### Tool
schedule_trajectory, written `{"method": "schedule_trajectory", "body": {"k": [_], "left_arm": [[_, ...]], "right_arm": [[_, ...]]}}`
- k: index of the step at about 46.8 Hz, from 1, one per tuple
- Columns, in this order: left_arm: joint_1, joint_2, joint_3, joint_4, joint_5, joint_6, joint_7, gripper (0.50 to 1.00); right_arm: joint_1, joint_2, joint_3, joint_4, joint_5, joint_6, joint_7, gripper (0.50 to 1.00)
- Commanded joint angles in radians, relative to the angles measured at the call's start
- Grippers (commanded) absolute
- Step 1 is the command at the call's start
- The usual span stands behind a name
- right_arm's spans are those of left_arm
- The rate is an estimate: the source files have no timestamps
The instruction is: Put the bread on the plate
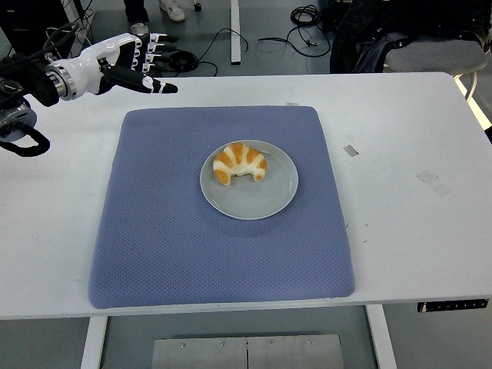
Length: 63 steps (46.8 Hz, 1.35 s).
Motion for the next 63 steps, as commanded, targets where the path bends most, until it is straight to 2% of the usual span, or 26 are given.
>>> {"method": "schedule_trajectory", "body": {"k": [1, 26, 39, 63], "left_arm": [[0.026, 0.014, -0.033, 0.005, -0.005, -0.004, 0.000, 0.934], [0.075, 0.077, -0.139, 0.021, -0.005, -0.089, -0.014, 0.933], [0.076, 0.086, -0.140, 0.023, -0.005, -0.092, -0.020, 0.934], [0.076, 0.085, -0.137, 0.043, -0.004, -0.092, -0.020, 0.934]], "right_arm": [[0.000, 0.000, 0.000, 0.000, 0.000, 0.000, 0.000, 1.000], [0.010, 0.000, 0.000, 0.012, 0.000, 0.001, 0.000, 1.000], [-0.018, 0.000, -0.003, 0.001, 0.000, 0.000, -0.002, 1.000], [-0.015, 0.000, 0.000, 0.002, 0.000, 0.000, -0.002, 1.000]]}}
